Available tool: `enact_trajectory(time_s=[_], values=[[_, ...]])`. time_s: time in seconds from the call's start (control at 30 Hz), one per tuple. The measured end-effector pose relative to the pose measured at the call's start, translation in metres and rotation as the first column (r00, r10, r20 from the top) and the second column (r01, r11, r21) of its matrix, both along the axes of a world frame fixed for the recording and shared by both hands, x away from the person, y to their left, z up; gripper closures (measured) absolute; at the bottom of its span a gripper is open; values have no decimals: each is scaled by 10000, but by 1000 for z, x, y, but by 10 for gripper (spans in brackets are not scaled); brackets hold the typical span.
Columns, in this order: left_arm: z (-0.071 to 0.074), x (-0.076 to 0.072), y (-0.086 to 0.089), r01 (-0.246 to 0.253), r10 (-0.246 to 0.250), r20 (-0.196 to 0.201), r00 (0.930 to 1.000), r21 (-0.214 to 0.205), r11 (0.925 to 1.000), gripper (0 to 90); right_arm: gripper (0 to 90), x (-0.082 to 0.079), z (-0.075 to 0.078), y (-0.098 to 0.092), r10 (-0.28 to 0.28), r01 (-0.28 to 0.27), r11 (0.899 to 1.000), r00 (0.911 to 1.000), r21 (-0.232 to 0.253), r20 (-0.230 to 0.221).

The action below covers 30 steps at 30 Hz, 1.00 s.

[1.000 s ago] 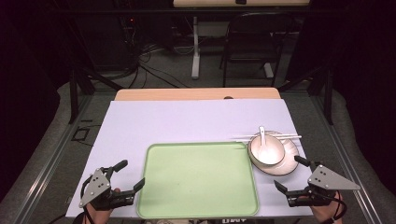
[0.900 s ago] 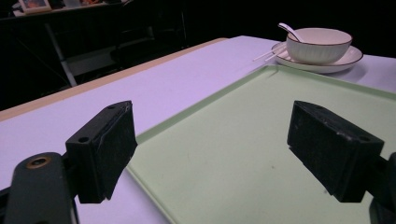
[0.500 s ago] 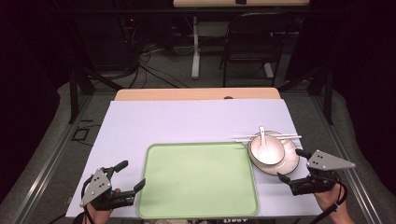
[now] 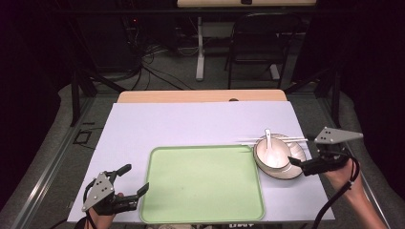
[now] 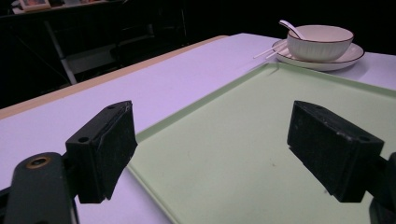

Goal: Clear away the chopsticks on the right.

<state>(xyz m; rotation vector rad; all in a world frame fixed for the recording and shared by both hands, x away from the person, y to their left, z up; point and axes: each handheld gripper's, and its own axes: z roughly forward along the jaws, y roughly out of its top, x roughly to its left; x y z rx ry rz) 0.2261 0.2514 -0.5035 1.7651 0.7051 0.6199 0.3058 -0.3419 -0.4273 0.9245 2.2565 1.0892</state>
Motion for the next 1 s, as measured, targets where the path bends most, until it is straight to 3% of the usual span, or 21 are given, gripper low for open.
enact_trajectory(time_s=[0.2,0.4,0.43,0.57,0.63,0.67,0.7,0.83,0.97,1.0], values=[[0,0,0,-16,16,13,10000,-17,10000,154,32,33,14,1,59,-65,9997,9996,-242,-270],[0,0,1,-64,64,23,10000,-73,10000,154,0,68,20,2,20,-85,9979,9949,-640,-1012],[0,0,1,-72,72,34,10000,-84,9999,154,0,81,20,1,-91,4,9974,9926,-717,-1211],[0,0,1,-61,62,42,10000,-109,9999,154,0,96,19,1,-165,39,9965,9885,-839,-1503],[0,0,1,-69,70,27,10000,-55,10000,154,0,112,15,1,-346,144,9935,9832,-1129,-1792],[0,0,1,-69,70,27,10000,-55,10000,154,0,112,15,1,-346,144,9935,9832,-1129,-1792],[0,0,1,-67,68,28,10000,-90,9999,154,0,123,12,1,-434,178,9920,9778,-1249,-2049],[0,0,1,-70,71,42,10000,-112,9999,154,0,136,6,1,-477,140,9891,9723,-1468,-2287],[0,0,1,-68,69,44,10000,-102,9999,154,129,153,-7,6,-446,-168,9799,9528,-1988,-3004],[0,0,1,-79,80,58,10000,-102,9999,154,129,153,-7,6,-446,-168,9799,9528,-1988,-3004]])
